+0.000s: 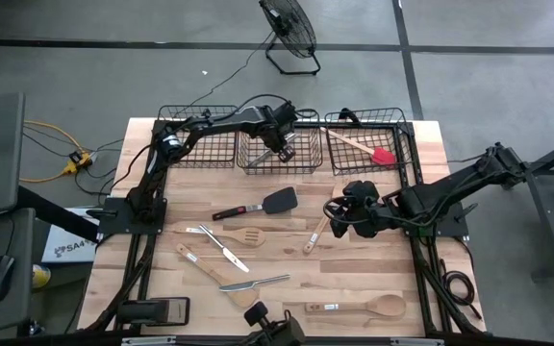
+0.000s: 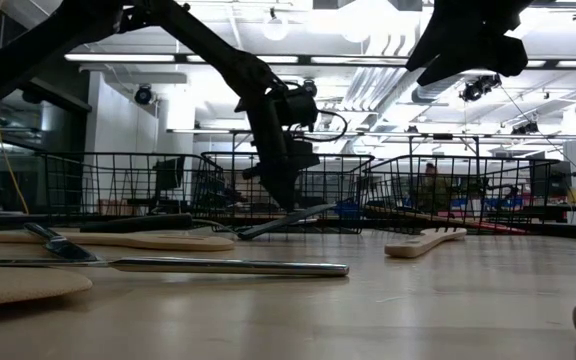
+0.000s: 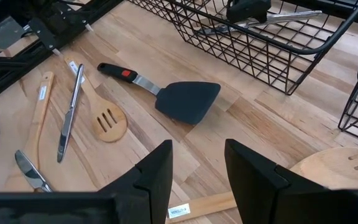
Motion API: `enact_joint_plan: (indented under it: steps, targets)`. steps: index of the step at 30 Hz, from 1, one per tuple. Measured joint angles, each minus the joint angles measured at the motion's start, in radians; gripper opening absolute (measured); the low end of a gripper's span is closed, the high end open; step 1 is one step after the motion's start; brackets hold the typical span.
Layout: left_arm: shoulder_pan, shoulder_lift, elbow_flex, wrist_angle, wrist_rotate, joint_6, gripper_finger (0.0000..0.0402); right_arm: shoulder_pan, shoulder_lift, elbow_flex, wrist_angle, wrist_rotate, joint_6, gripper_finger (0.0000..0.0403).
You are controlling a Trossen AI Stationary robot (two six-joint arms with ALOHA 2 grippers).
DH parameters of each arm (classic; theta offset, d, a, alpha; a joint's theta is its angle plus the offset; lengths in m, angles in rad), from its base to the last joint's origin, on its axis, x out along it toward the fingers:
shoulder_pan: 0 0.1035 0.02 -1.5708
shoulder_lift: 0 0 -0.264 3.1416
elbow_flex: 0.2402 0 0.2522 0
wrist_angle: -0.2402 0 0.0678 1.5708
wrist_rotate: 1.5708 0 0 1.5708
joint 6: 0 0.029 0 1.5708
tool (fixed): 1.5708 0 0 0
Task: Pick & Place Kitchen Items
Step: Put the silver table knife into the middle mesh basket
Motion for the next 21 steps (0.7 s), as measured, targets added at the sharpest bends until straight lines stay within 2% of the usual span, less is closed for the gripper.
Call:
enact_joint_plan:
  steps: [21]
  targets:
    - [0.006, 0.0, 0.0, 0.001, -0.007, -0.078, 0.0003, 0.0, 0.0, 0.0, 0.004, -0.001, 0.001, 0.0138]
